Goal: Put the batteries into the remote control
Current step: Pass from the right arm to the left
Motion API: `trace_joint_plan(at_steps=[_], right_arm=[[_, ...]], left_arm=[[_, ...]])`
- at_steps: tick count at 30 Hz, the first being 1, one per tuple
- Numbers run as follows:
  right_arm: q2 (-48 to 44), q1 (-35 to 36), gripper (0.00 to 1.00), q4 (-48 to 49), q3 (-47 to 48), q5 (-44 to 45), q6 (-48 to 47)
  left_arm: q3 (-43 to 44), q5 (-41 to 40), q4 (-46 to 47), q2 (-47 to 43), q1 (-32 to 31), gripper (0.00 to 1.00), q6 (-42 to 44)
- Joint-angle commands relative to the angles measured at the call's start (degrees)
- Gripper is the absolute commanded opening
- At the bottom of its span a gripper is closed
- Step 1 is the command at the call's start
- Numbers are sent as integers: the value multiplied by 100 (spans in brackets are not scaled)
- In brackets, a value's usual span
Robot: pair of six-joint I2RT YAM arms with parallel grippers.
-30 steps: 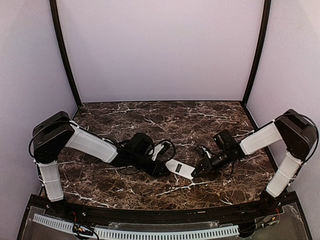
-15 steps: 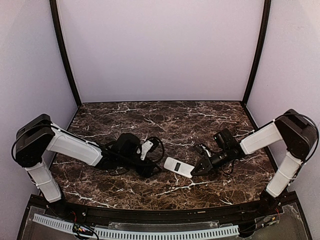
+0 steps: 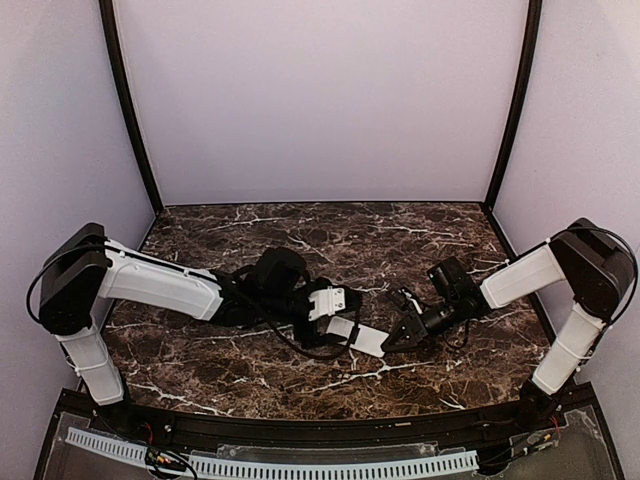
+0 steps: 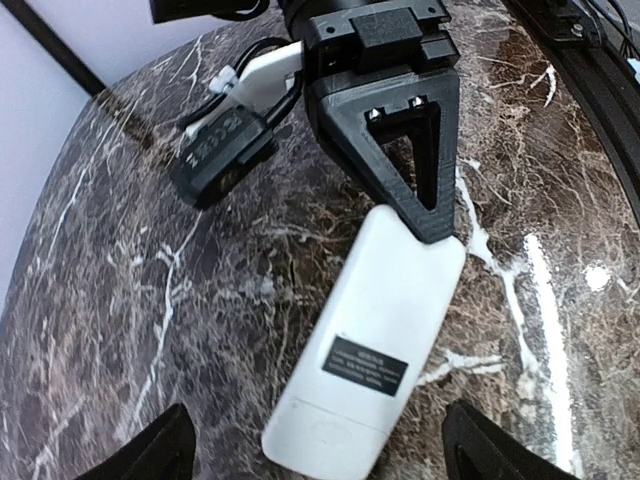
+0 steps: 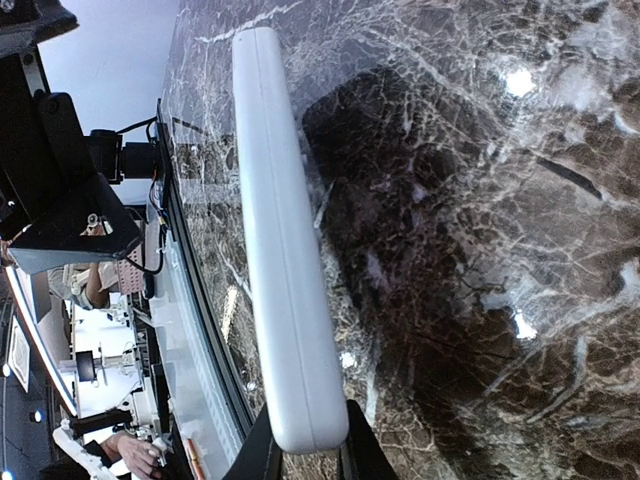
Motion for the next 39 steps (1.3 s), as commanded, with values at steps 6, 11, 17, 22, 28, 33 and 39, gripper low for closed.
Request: trace_joint_plan(at_steps=[6, 11, 17, 22, 28, 33, 39], right_arm=[[-114, -51, 0, 22, 141, -341, -60], [-99, -51, 0, -8, 168, -394, -82], [-113, -46, 0, -78, 187, -514, -132], [-108, -53, 0, -79, 219, -595, -165], [-195, -51, 7, -283, 267, -675, -186], [-555, -129, 34, -574, 411, -578, -266], [-1398, -437, 51, -1090, 663, -206, -473]], left_arm=[[1270, 523, -1503, 1031, -220, 87, 1616], [1535, 588, -1787, 1279, -233, 86, 1820], [1750, 246, -1877, 1518, -239, 80, 1979], [1785, 38, -1813, 1559, -244, 73, 2014], [1907, 44, -1813, 1508, -239, 55, 1868], [1928, 216, -1786, 1391, -239, 40, 1639], [1748, 363, -1628, 1119, -223, 36, 1326]])
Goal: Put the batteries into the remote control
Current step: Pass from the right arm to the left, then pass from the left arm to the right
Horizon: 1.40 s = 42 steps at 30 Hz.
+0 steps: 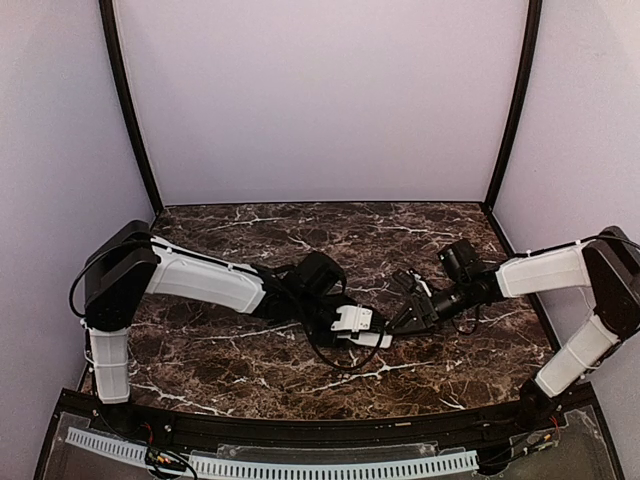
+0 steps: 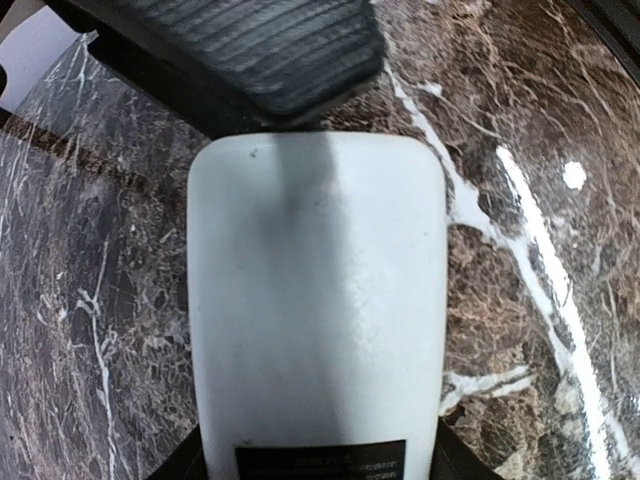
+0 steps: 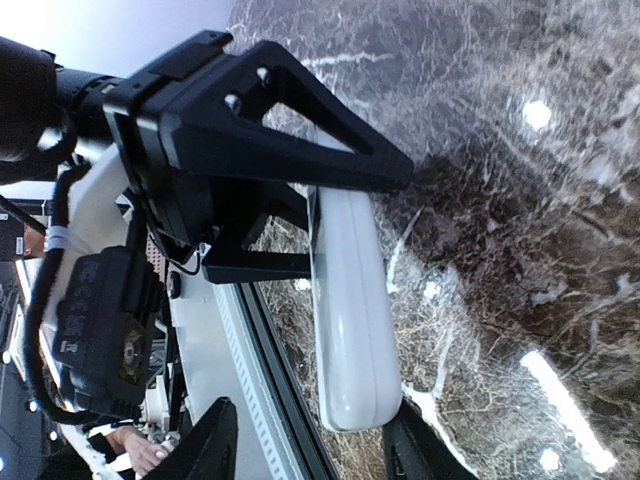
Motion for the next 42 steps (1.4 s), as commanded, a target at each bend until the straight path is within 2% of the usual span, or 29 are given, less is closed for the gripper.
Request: trace_joint_plan(at_steps=[1, 3, 9, 12, 16, 18, 20, 27, 32, 42], right_arm=[[-812, -281, 53, -258, 397, 300, -298], [-1240, -416, 61, -385, 459, 607, -402], [-2812, -585, 98, -428, 465, 1848, -682], [-3417, -587, 99, -85, 383, 2481, -346], [-4091, -586, 98, 733, 77, 1846, -374], [-4350, -579, 98, 1479, -170, 1455, -344], [-4438, -573, 99, 1757, -250, 1236, -275], [-4141, -422, 96, 2187, -277, 834, -211], [-3656, 97, 93, 2313, -65, 819, -388], [-3004, 713, 92, 2188, 441, 801, -694]], left_arm=[[-78, 290, -27, -476, -9, 36, -307], [-156, 363, 48, -602, -2, 36, -405], [-313, 841, 351, -963, 130, 36, -932], [-347, 1216, 493, -1167, 211, 36, -1232], [-385, 2000, 839, -1375, 405, 36, -1951], [-433, 2408, 1156, -1457, 509, 36, -2401], [-520, 2682, 1566, -1546, 585, 36, -2823], [-655, 3286, 2840, -1598, 670, 36, -4084], [-761, 3587, 3752, -1506, 677, 36, -5002], [-800, 3881, 4384, -1338, 683, 36, -5646]])
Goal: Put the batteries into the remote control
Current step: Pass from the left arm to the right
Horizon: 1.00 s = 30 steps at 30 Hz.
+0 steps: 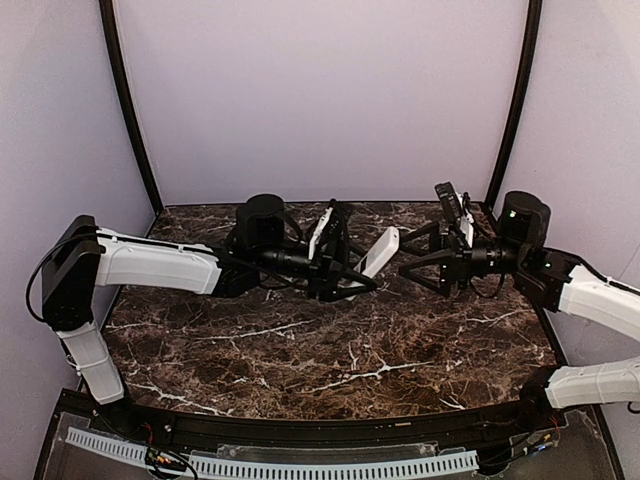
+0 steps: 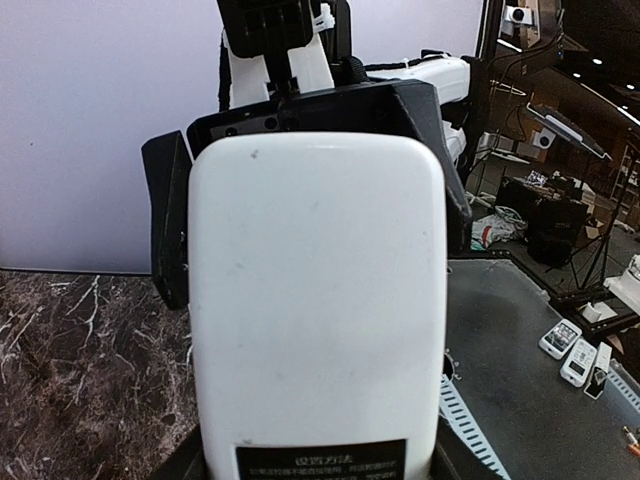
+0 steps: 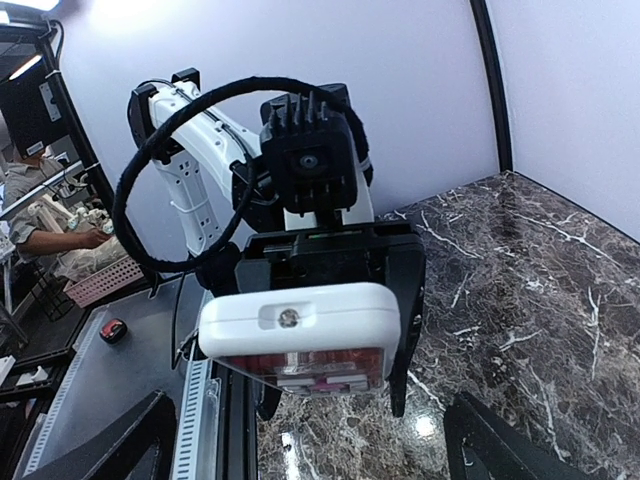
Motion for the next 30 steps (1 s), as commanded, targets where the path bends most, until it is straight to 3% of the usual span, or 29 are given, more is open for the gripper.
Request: trace_joint_plan(at_steps=[1, 10, 15, 21, 24, 30], right_arm=[[220, 187, 92, 208, 309, -106, -80], [722, 375, 86, 654, 516, -113, 314], [940, 493, 77, 762, 621, -84, 368], [1058, 524, 51, 772, 687, -115, 425], [1054, 522, 42, 706, 718, -88, 430], [1093, 515, 26, 623, 736, -38, 529]], left_arm=[[-81, 272, 501, 30, 12, 36, -367], [-94, 217, 604, 88, 11, 37, -392], [-100, 205, 687, 152, 11, 38, -479], [-176, 133, 793, 187, 25, 38, -558], [-192, -35, 762, 190, 52, 38, -633], [-312, -309, 784, 121, 103, 56, -658]])
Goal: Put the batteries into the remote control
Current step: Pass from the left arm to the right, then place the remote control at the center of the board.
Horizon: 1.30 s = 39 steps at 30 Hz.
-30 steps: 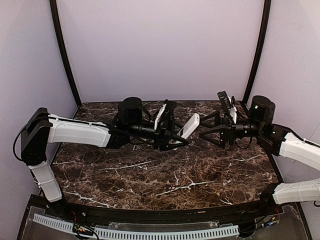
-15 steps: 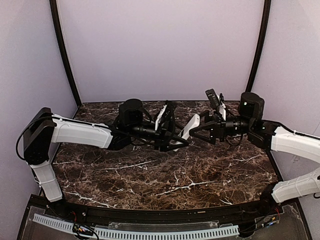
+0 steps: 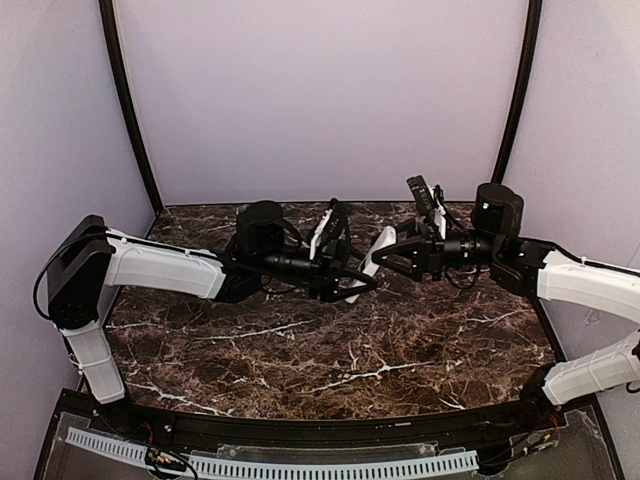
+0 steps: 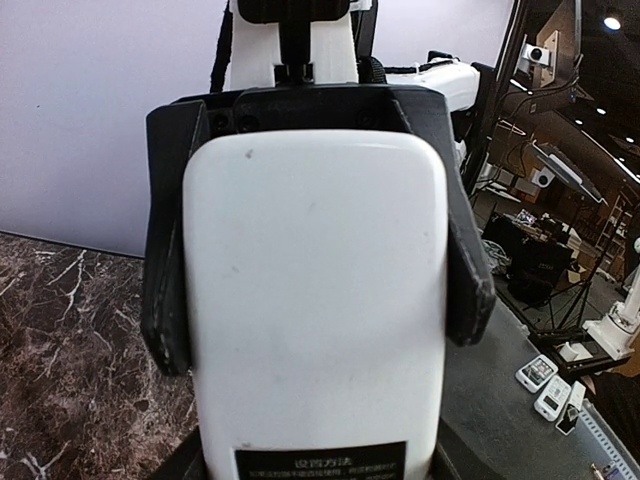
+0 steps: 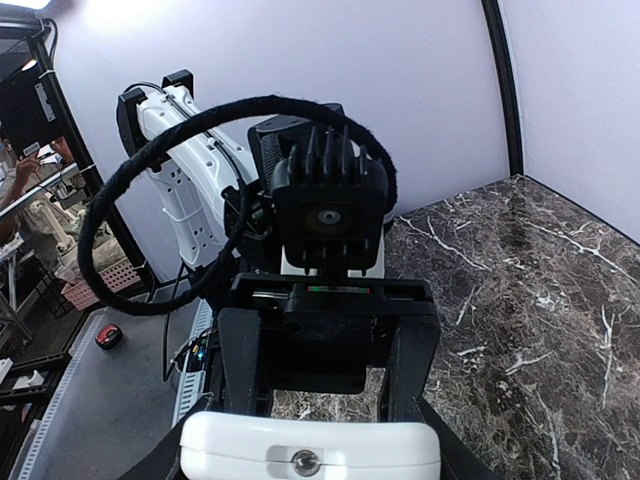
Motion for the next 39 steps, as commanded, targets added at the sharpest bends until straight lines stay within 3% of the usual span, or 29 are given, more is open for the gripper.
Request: trace_joint_plan(at_steps=[1, 5, 8, 10, 16, 23, 39], right_arm=[[40, 79, 23, 6, 227, -240, 467], [73, 66, 20, -196, 295, -30, 508], [130, 17, 17, -386, 381, 128, 522], [169, -42, 13, -520, 434, 323, 618], [646, -172, 8, -2141, 1209, 981, 560], [1479, -114, 7, -4188, 2167, 1350, 304], [3928, 529, 8, -6595, 4175, 2802, -335]], left_arm=[[-193, -250, 177, -96, 44, 58, 308], [-328, -421, 116, -225, 56, 72, 413], [-535, -630, 84, -451, 94, 94, 509], [-672, -821, 27, -635, 138, 98, 545], [-1314, -1905, -434, -1469, 403, 99, 548], [-1411, -4355, -2509, -2331, 552, 99, 395], [-1940, -5706, -3447, -2723, 767, 99, -167]])
